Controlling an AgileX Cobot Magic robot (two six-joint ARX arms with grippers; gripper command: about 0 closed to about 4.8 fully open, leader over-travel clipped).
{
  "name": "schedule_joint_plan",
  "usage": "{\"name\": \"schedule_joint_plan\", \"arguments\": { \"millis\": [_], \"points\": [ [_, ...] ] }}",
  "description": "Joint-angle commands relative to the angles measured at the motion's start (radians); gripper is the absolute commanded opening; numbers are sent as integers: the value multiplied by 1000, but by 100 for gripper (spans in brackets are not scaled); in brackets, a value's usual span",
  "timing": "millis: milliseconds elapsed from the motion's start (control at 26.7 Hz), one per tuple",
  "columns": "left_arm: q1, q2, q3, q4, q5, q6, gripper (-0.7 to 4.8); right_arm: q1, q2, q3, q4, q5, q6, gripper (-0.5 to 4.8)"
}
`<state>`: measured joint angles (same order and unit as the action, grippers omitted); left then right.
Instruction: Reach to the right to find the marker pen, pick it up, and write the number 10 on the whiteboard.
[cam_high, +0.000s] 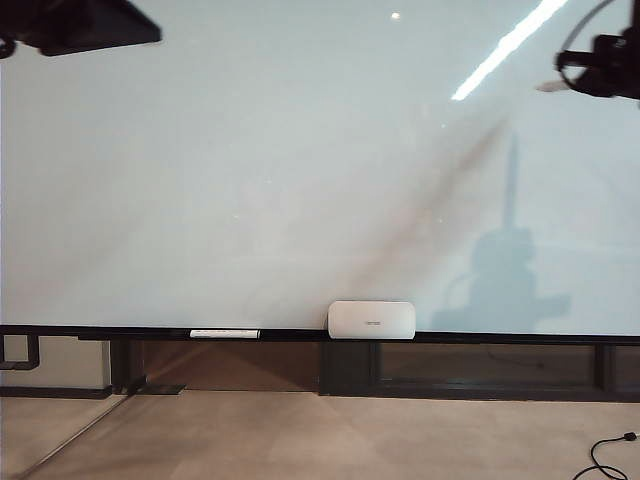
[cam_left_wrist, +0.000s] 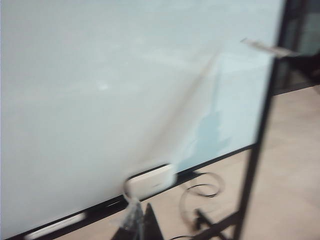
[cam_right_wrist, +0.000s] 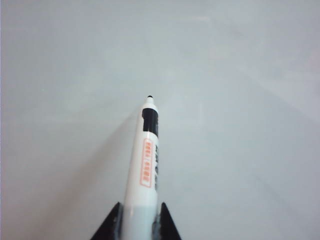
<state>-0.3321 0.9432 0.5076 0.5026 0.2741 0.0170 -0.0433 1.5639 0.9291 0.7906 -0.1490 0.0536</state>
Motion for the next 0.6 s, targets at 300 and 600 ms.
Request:
{"name": "schedule_joint_plan", "arguments": {
  "millis": [300,600],
  "points": [
    [1,-33,43,-126,-166,50,-6,157,47,171,-55,20,-2,-1],
    [0,-33,92,-141,-182,89,-6,238,105,282,-91,21,-1,-1]
  ]
}}
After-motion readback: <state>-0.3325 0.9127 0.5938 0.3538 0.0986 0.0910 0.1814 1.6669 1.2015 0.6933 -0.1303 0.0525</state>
